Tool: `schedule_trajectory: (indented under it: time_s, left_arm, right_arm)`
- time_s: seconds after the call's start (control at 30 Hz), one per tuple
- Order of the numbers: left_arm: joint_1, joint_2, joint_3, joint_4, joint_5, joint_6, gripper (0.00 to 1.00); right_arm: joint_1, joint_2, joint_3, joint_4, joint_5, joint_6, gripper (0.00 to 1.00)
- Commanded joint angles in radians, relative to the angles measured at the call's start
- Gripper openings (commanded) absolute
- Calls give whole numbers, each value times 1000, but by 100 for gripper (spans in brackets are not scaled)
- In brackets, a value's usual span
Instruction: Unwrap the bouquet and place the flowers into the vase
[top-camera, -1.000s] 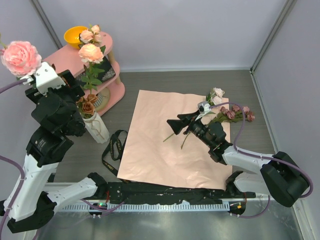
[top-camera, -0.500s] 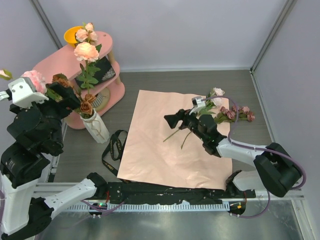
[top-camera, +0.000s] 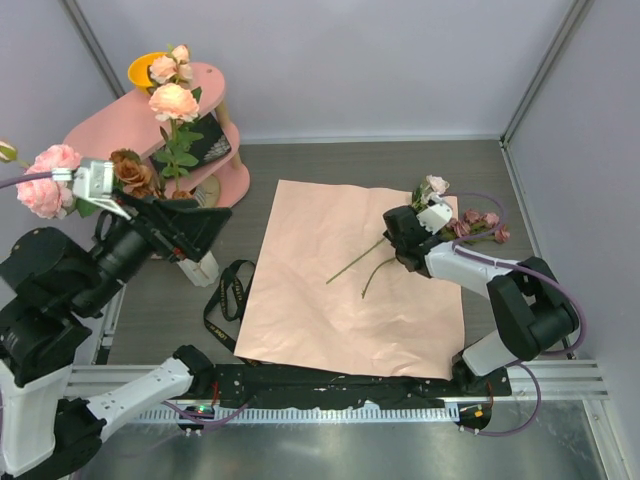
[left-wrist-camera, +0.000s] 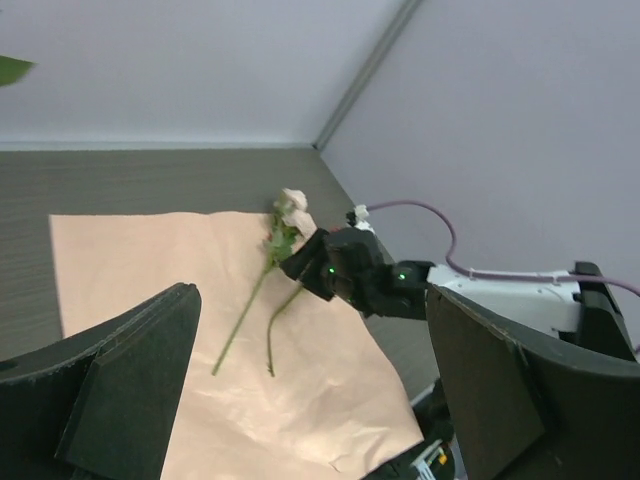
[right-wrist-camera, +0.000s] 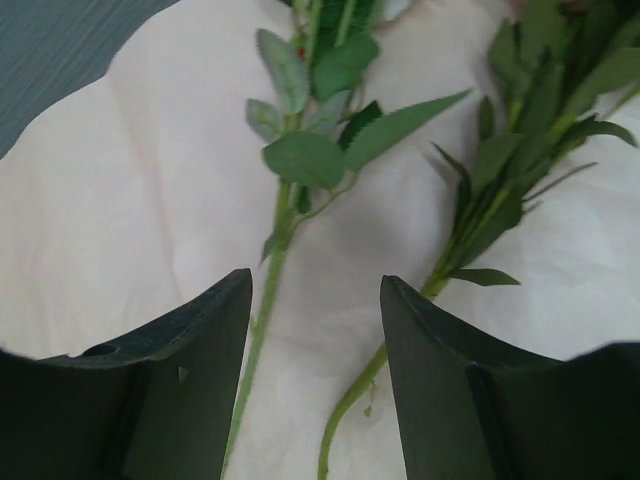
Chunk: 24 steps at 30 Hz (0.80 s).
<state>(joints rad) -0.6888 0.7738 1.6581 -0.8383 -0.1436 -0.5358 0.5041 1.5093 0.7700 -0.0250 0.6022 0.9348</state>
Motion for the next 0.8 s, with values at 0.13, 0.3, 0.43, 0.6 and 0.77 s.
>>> schedule_trajectory:
  time_s: [0.13, 0.3, 0.43, 0.6, 0.77]
  left_arm:
    - [-2, 205, -23, 128, 452, -82, 100]
    - [-2, 239, -80, 217, 477, -119, 100]
    - [-2, 246, -112, 248, 475, -141, 100]
    - [-2, 243, -142, 251, 472, -136, 100]
    - [-2, 243, -167, 272, 463, -136, 100]
  right_arm:
    - [-56, -46, 11, -257, 185, 312, 50]
    - [-58, -20, -17, -254, 203, 372, 47]
    - [-61, 14, -9, -256, 186, 387, 46]
    - [-91, 20, -24, -250, 153, 403, 43]
    - [-107, 19, -49, -222, 159, 418, 33]
